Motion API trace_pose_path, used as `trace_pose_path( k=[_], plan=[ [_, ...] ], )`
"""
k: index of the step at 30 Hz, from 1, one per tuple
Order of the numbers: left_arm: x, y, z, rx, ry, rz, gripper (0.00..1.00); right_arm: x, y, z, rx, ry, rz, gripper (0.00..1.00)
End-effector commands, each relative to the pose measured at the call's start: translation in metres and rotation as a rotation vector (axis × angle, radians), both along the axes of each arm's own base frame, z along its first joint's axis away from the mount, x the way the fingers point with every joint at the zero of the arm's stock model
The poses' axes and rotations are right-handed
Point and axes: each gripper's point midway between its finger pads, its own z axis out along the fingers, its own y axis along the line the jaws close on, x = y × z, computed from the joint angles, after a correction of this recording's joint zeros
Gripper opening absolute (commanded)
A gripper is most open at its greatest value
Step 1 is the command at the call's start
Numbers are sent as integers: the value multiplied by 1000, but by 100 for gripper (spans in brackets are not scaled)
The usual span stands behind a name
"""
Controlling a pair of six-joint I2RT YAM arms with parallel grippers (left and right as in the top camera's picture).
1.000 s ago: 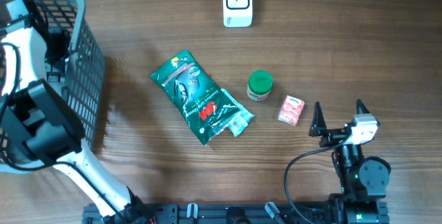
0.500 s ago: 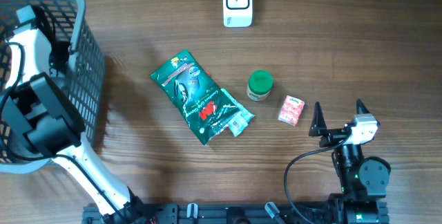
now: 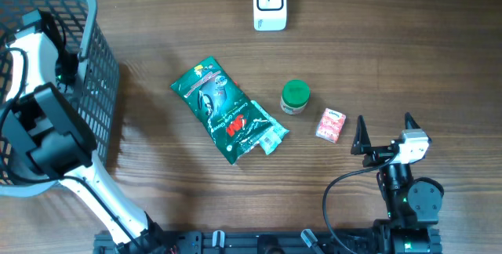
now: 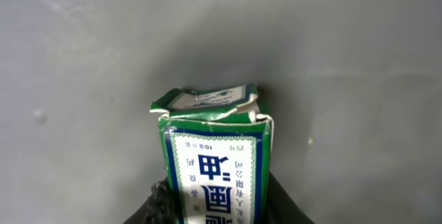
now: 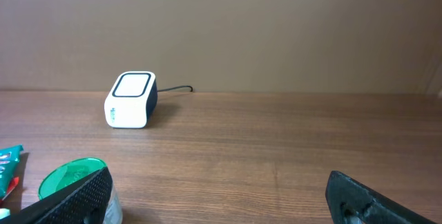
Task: Scan the item barcode
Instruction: 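Reach the left gripper into the basket and grasp the green-white box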
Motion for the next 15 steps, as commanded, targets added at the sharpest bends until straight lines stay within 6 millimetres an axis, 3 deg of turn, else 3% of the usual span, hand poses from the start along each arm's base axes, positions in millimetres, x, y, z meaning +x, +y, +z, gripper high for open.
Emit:
trace_pose_path(
  k=[1, 4, 8, 10, 12, 15],
  plan=[
    [4, 1, 81, 75, -160, -15, 27, 0, -3, 1, 12, -3, -18, 100],
    [-3, -2, 150, 146, -295, -27, 29, 0, -3, 1, 12, -3, -18, 100],
    [-33, -17, 247, 247, -496, -38, 29, 0, -3, 1, 13, -3, -18, 100],
    [-51, -42, 296, 261, -632, -75, 29, 0, -3, 1, 12, -3, -18, 100],
    [-61, -71, 327, 250, -735, -135, 29, 0, -3, 1, 12, -3, -18, 100],
    [-73, -142, 365, 202, -870, -312, 29, 0, -3, 1, 12, -4, -18, 100]
  ],
)
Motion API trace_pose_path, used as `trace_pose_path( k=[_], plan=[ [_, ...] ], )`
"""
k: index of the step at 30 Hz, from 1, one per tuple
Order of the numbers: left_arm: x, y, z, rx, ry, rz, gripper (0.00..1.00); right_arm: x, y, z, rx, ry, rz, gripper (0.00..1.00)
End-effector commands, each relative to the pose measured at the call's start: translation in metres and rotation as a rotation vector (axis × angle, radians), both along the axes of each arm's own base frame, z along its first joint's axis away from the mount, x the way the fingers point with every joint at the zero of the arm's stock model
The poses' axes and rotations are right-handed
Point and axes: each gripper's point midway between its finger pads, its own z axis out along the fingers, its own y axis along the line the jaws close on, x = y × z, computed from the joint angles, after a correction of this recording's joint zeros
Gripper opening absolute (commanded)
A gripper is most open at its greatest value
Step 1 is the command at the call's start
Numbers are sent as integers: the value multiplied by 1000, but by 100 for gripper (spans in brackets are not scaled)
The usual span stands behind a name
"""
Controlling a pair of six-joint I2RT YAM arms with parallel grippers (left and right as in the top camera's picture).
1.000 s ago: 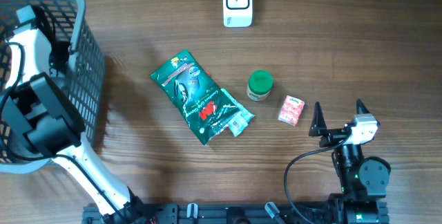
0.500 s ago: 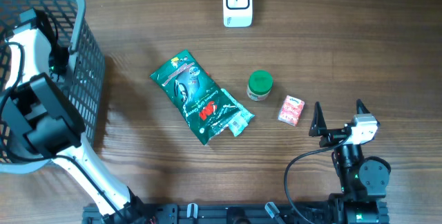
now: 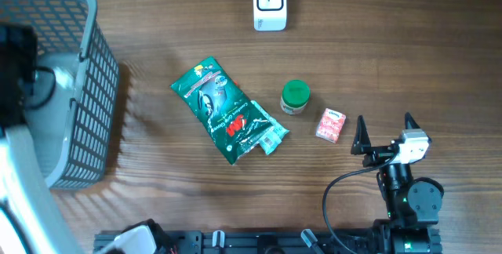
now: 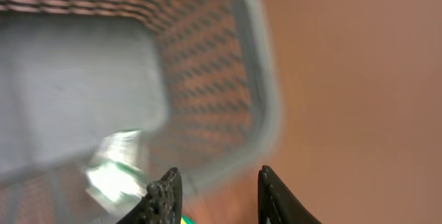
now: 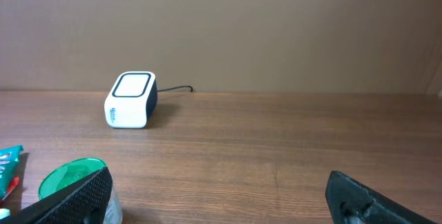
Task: Scan the item barcode
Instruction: 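Reach the left gripper into the basket and grasp the green-white box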
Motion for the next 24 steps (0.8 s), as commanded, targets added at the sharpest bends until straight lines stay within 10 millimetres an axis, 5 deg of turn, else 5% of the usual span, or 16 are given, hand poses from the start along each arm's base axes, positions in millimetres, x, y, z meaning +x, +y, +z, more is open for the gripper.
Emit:
trace_pose_path(
  k=[1, 5, 6, 9, 11, 14, 16, 18, 21, 24],
  plan=[
    [0, -85, 20, -12, -65, -274, 29, 0, -3, 1, 12, -4, -18, 100],
    [6, -171, 12, -24, -37, -536, 29, 0, -3, 1, 12, -4, -18, 100],
    [10, -207, 2, -27, -2, -638, 29, 0, -3, 1, 12, -4, -18, 100],
    [19, -244, -27, 53, 100, -684, 31, 0, -3, 1, 12, -4, -18, 100],
    [23, -239, -34, 84, 119, -605, 32, 0, -3, 1, 12, -4, -18, 100],
    [28, -225, -14, 97, 42, -563, 37, 0, -3, 1, 12, -4, -18, 100],
    [25, -205, 11, 125, -43, -525, 55, 0, -3, 1, 12, -3, -18, 100],
    [15, -177, 33, 147, -106, -446, 67, 0, -3, 1, 12, -3, -18, 100],
    [-13, -124, 60, 223, -166, -292, 98, 0, -3, 1, 12, -3, -18, 100],
    [-48, -62, 69, 303, -140, -31, 100, 0, -3, 1, 12, -3, -18, 100]
  ],
)
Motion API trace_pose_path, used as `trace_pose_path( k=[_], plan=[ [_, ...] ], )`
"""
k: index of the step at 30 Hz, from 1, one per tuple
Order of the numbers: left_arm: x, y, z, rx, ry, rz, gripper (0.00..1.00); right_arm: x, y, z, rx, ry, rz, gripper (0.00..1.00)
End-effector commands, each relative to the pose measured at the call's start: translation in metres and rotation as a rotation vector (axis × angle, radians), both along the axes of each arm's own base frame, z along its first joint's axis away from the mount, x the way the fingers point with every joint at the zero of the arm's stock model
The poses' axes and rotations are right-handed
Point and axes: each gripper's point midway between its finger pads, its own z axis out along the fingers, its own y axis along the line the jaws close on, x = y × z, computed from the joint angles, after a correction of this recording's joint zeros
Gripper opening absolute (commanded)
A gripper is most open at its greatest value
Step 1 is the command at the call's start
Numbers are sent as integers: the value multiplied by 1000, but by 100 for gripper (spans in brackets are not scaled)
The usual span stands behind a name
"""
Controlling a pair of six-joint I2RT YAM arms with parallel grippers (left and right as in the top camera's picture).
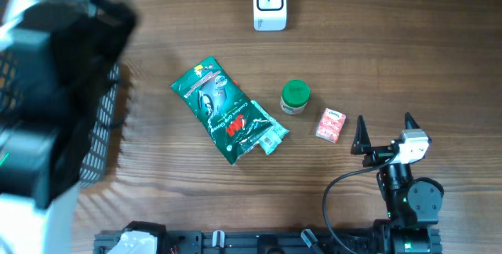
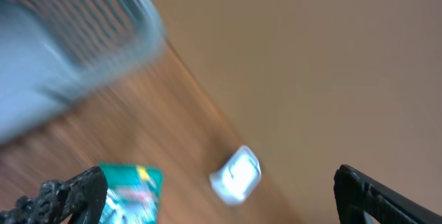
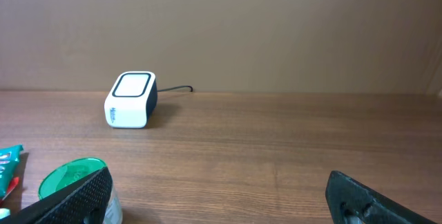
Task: Scan the item barcode
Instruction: 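Reach the left gripper into the basket and grasp the green-white box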
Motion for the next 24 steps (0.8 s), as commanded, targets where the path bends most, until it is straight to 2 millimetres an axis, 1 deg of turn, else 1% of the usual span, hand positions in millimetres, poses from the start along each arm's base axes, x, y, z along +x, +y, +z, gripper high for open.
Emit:
trace_pose_path(
  k=[1, 2, 4, 6, 8, 9, 10, 11, 12, 13, 14, 15, 16, 17, 18, 19, 20, 22, 24],
  plan=[
    [-49, 83, 15, 98, -21, 375, 100, 0, -3, 1, 12, -3, -18, 100],
    [-61, 101, 9, 78, -5, 475, 100, 0, -3, 1, 12, -3, -18, 100],
    [-79, 126, -5, 24, 33, 625, 100, 0, -3, 1, 12, -3, -18, 100],
    [-87, 152, -20, -30, 70, 769, 100, 0, -3, 1, 12, -3, -18, 100],
    [-83, 169, -32, -64, 99, 834, 100, 0, -3, 1, 12, -3, -18, 100],
    [-74, 175, -41, -89, 124, 830, 100, 0, -3, 1, 12, -3, -18, 100],
    [-66, 176, -52, -111, 164, 808, 100, 0, -3, 1, 12, -3, -18, 100],
    [-58, 179, -66, -88, 244, 776, 100, 0, -3, 1, 12, -3, -18, 100],
    [-54, 185, -73, -51, 295, 767, 99, 0, -3, 1, 12, -3, -18, 100],
    [-53, 192, -83, -30, 344, 793, 91, 0, -3, 1, 12, -3, -18, 99],
    [-53, 198, -96, -63, 376, 850, 74, 0, -3, 1, 12, -3, -18, 100],
    [-57, 202, -109, -132, 385, 934, 74, 0, -3, 1, 12, -3, -18, 100],
    [-66, 206, -128, -238, 397, 1070, 76, 0, -3, 1, 12, -3, -18, 100],
    [-77, 205, -146, -344, 411, 1202, 83, 0, -3, 1, 12, -3, -18, 100],
    [-87, 203, -165, -450, 443, 1338, 87, 0, -3, 1, 12, -3, -18, 99],
    [-94, 202, -179, -509, 473, 1434, 93, 0, -3, 1, 12, -3, -18, 100],
    [-97, 204, -188, -527, 494, 1488, 100, 0, -3, 1, 12, -3, -18, 100],
    [-99, 215, -207, -533, 544, 1572, 100, 0, -3, 1, 12, -3, -18, 100],
    [-99, 228, -225, -528, 590, 1616, 100, 0, -3, 1, 12, -3, -18, 100]
  ],
)
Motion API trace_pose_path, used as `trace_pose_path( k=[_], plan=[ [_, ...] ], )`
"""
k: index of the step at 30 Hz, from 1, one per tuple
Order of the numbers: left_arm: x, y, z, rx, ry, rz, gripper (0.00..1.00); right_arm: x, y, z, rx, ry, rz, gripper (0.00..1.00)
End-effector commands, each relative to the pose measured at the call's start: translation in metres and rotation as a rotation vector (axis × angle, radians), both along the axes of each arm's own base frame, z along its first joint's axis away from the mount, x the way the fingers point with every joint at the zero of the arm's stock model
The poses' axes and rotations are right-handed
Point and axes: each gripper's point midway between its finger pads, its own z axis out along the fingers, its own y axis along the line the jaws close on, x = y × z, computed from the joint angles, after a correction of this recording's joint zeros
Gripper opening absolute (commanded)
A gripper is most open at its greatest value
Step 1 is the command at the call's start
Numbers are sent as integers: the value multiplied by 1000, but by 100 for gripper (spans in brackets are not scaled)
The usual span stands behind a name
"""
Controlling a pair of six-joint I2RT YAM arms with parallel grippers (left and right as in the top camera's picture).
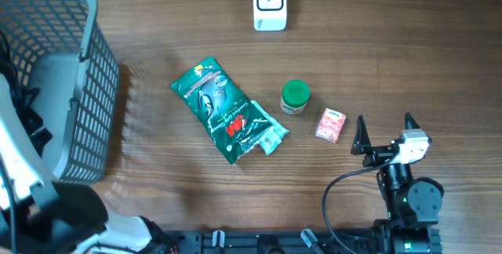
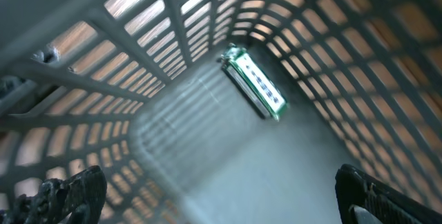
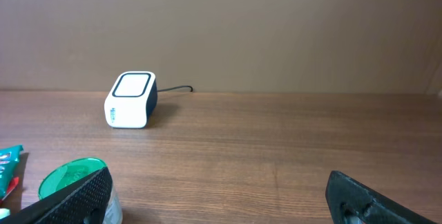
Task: Scan the item barcode
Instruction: 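Reach the left gripper into the basket and grasp the green-white box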
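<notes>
The white barcode scanner [image 1: 269, 3] stands at the table's far edge, also in the right wrist view [image 3: 130, 99]. A green pouch [image 1: 227, 109], a green-lidded jar [image 1: 295, 97] and a small pink box [image 1: 331, 125] lie mid-table. A green-and-white box [image 2: 254, 89] lies on the floor of the grey basket [image 1: 98, 66]. My left gripper [image 2: 221, 203] is open and empty above that floor. In the overhead view only the left arm [image 1: 16, 168] shows. My right gripper [image 1: 384, 132] stands open and empty, just right of the pink box.
The basket's mesh walls [image 2: 124, 51] surround the left gripper on all sides. The scanner's cable [image 3: 181, 89] runs off behind it. Bare wood [image 1: 408, 42] lies to the right of the scanner.
The left wrist camera faced the table, the pouch and the scanner; now it looks down into the basket at the green box. The left arm stands lower at the left edge. The right arm is unchanged.
My left gripper was shut on the green box over the basket's grey floor. Then the box lay loose in the basket, out of the jaws. Then the jaws were wide open, facing the table. Now they are open inside the basket.
</notes>
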Motion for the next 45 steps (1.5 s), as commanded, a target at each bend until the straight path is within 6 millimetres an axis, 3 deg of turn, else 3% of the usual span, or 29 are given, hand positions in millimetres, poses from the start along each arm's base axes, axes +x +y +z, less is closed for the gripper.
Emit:
trace_pose_path(
  k=[1, 8, 14, 18, 24, 31, 38, 41, 45],
  plan=[
    [-2, 20, -31, -1, 14, 226, 100, 0, -3, 1, 12, -3, -18, 100],
    [-7, 37, -86, -15, 80, 414, 100, 0, -3, 1, 12, -3, -18, 100],
    [3, 49, -143, 32, 15, 406, 100, 0, -3, 1, 12, -3, -18, 100],
    [14, 61, -176, 41, -25, 297, 100, 0, -3, 1, 12, -3, -18, 100],
    [8, 78, -189, -7, -49, 273, 100, 0, -3, 1, 12, -3, -18, 100],
    [-12, 76, -207, -254, -192, 395, 100, 0, -3, 1, 12, -3, -18, 100],
    [-13, 69, -232, -321, -169, 412, 100, 0, -3, 1, 12, -3, -18, 100],
    [-12, 60, -242, -352, -132, 401, 80, 0, -3, 1, 12, -3, -18, 100],
    [-8, 55, -242, -377, -117, 343, 64, 0, -3, 1, 12, -3, -18, 100]
  ],
)
